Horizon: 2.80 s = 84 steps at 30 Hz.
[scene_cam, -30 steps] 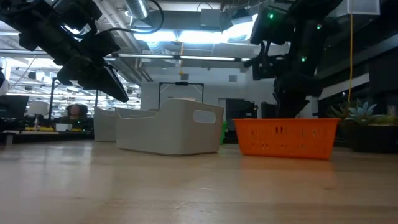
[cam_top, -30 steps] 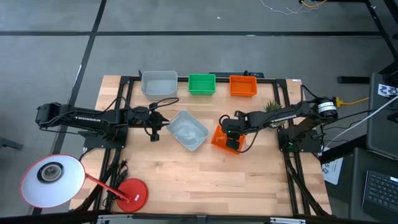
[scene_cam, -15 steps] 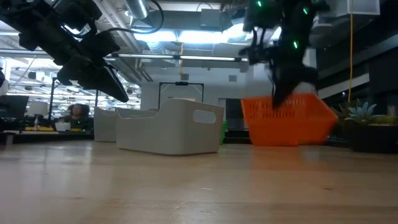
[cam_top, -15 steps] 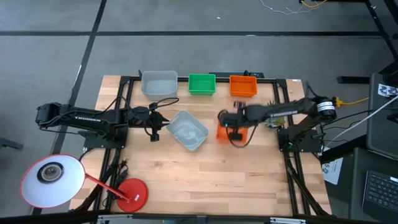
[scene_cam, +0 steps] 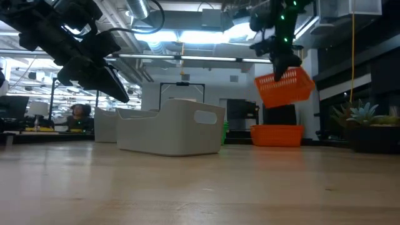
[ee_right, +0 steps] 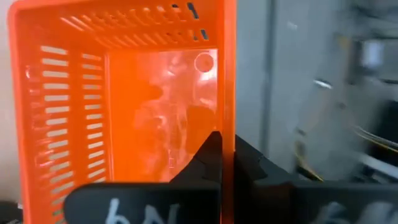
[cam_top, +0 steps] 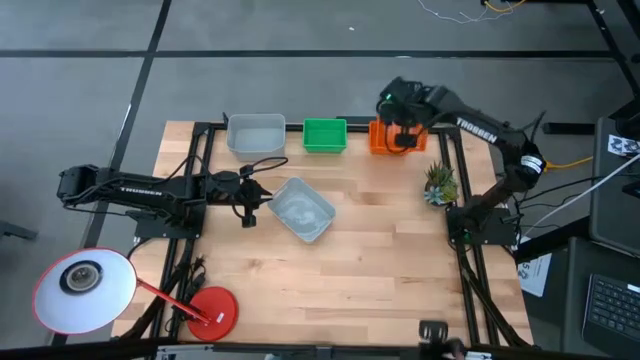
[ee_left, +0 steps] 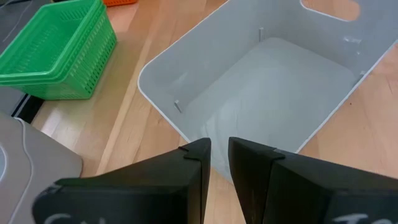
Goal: Stack baskets by color
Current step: Stack the bottom orange bin on top of the top orange bins, then stack the bottom gray bin on top of the top gray bins
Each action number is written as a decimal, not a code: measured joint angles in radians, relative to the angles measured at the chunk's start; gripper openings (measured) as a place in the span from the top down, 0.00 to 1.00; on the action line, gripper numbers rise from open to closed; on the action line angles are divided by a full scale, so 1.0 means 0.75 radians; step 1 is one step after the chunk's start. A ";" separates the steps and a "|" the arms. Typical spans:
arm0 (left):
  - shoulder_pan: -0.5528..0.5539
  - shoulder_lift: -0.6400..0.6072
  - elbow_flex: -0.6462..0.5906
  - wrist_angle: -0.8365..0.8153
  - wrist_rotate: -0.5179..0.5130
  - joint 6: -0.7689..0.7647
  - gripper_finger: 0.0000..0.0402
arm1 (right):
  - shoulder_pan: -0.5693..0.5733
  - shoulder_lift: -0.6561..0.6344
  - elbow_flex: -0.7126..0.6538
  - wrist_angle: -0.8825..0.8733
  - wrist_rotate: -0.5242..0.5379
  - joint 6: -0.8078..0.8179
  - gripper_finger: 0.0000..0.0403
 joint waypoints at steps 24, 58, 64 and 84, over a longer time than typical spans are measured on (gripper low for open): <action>0.000 0.000 0.000 0.002 -0.004 0.012 0.88 | -0.338 0.260 -0.089 0.355 -0.522 -0.346 1.00; 0.000 0.001 0.000 0.003 -0.005 -0.060 0.88 | -0.488 0.419 -0.045 0.389 -0.791 -0.310 0.73; 0.000 0.001 0.000 0.008 -0.005 -0.061 0.88 | -0.449 0.417 0.189 0.137 -0.791 -0.123 0.72; -0.091 0.104 0.159 -0.027 -0.004 0.086 0.89 | 0.081 0.229 0.524 -0.559 -1.407 0.489 0.71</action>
